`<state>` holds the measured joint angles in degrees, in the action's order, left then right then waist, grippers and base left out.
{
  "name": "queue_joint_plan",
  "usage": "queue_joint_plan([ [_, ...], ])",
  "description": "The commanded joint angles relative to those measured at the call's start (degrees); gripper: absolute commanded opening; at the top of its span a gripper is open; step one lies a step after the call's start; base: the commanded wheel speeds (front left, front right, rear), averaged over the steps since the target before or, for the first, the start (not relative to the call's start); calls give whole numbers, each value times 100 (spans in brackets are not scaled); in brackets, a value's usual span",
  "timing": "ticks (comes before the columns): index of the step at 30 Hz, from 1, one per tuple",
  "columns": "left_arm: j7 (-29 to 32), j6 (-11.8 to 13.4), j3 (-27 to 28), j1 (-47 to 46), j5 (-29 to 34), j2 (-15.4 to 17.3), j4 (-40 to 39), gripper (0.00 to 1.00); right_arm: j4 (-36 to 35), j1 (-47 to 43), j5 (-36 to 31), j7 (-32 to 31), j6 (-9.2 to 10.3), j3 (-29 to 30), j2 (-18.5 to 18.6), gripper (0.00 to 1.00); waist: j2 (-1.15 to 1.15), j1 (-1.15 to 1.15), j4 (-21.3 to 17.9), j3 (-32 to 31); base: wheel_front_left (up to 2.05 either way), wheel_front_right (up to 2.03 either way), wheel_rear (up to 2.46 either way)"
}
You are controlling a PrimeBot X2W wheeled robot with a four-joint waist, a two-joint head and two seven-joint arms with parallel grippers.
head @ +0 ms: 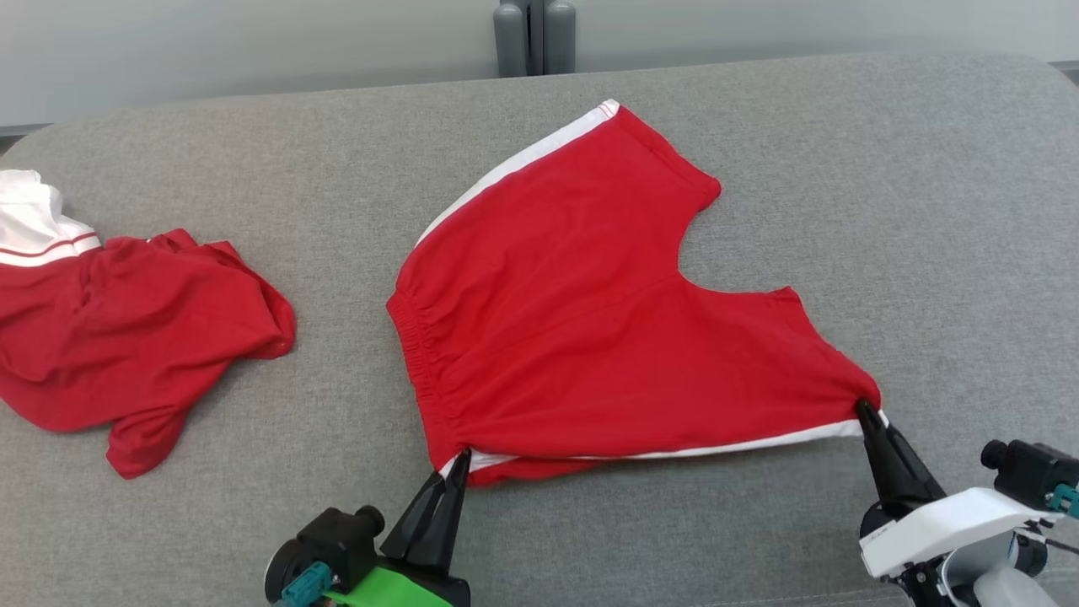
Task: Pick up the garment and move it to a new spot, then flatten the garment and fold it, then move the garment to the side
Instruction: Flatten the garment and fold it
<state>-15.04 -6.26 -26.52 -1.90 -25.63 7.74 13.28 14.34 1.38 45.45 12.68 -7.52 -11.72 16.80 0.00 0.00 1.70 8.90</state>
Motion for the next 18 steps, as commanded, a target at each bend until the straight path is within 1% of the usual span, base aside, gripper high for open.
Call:
queue_joint_plan([
  [1, -18, -21, 41, -85, 30, -23, -48, 0, -100, 120, -90, -49, 6, 92, -14, 0, 0, 0, 17, 22, 0, 0, 0],
  [3, -18, -35, 85, -197, 64, -49, -95, 0, -162, 313, -171, -142, 6, 199, -1, 0, 0, 0, 50, 58, 0, 0, 0],
  [6, -18, -70, 106, -425, 83, -102, -95, 0, -47, 713, -281, -295, 6, 356, 78, 0, 0, 0, 169, 145, 0, 0, 0],
  [10, -18, -98, 102, -793, -69, -199, -6, 0, 134, 1361, -414, -420, 6, 439, 137, 0, 0, 0, 368, 268, 0, 0, 0],
  [13, -18, -119, 38, -1177, -130, -252, 205, 0, 359, 1967, -504, -596, 6, 437, 198, 0, 0, 0, 555, 441, 0, 0, 0],
  [18, -18, -125, -103, -1978, -251, -359, 601, 0, 980, 3091, -725, -948, 6, 290, 390, 0, 0, 0, 883, 848, 0, 0, 0],
])
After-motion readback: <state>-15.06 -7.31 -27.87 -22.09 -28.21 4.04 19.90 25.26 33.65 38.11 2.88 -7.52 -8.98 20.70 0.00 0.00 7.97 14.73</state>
